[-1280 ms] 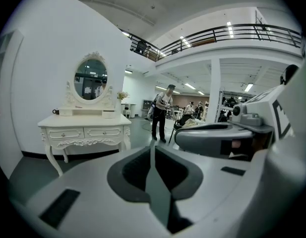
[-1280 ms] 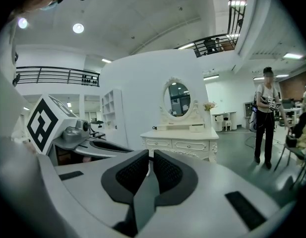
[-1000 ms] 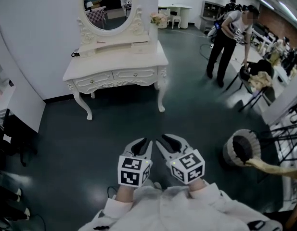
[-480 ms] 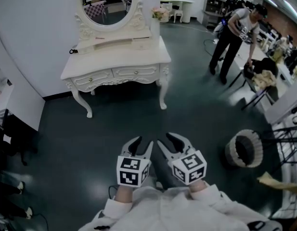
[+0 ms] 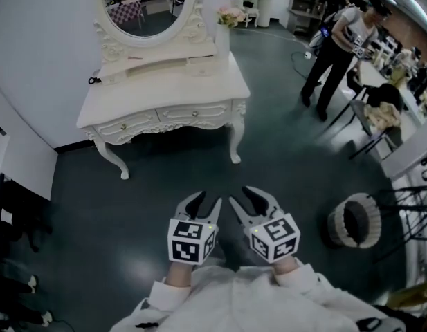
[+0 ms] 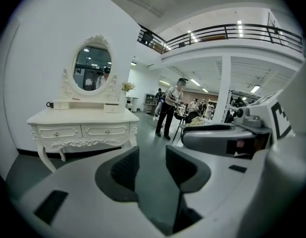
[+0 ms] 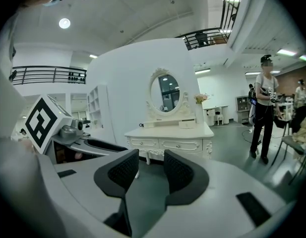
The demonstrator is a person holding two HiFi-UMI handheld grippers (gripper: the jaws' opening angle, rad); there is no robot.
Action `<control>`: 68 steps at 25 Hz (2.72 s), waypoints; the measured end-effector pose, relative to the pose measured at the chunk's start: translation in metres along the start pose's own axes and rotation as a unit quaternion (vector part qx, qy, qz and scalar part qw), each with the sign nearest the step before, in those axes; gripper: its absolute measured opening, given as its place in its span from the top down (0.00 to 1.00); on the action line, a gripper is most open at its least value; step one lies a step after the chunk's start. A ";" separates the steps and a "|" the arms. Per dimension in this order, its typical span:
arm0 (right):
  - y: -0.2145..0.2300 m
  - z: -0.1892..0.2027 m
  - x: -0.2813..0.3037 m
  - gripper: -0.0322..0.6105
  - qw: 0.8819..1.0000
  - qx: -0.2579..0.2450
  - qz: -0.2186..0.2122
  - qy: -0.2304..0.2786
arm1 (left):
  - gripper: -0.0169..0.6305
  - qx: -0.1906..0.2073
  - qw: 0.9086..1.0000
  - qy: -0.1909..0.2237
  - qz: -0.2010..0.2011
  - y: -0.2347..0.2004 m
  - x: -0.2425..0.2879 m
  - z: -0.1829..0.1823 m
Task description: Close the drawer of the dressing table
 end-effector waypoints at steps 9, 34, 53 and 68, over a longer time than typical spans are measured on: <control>0.022 -0.048 0.099 0.74 1.000 0.006 0.017 0.020 | 0.74 0.028 0.999 0.004 0.018 -0.097 0.057 -0.040; 0.056 -0.091 0.216 0.74 0.999 0.015 0.037 -0.012 | 0.74 -0.004 0.999 -0.019 0.030 -0.202 0.130 -0.049; 0.130 -0.180 0.349 0.74 0.999 -0.005 -0.008 -0.034 | 0.74 -0.022 0.999 -0.026 -0.009 -0.306 0.235 -0.109; 0.202 -0.249 0.435 0.74 0.999 -0.014 -0.025 -0.024 | 0.74 -0.016 0.999 -0.013 -0.036 -0.371 0.329 -0.168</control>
Point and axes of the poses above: the fingertips, and each gripper's own axes: x forward along the fingers, y to its right, z out of its underside, the point moved 7 cm from there along -x, backward along the fingers, and after that the axes turned 15 degrees about x, right-handed, at the moved point
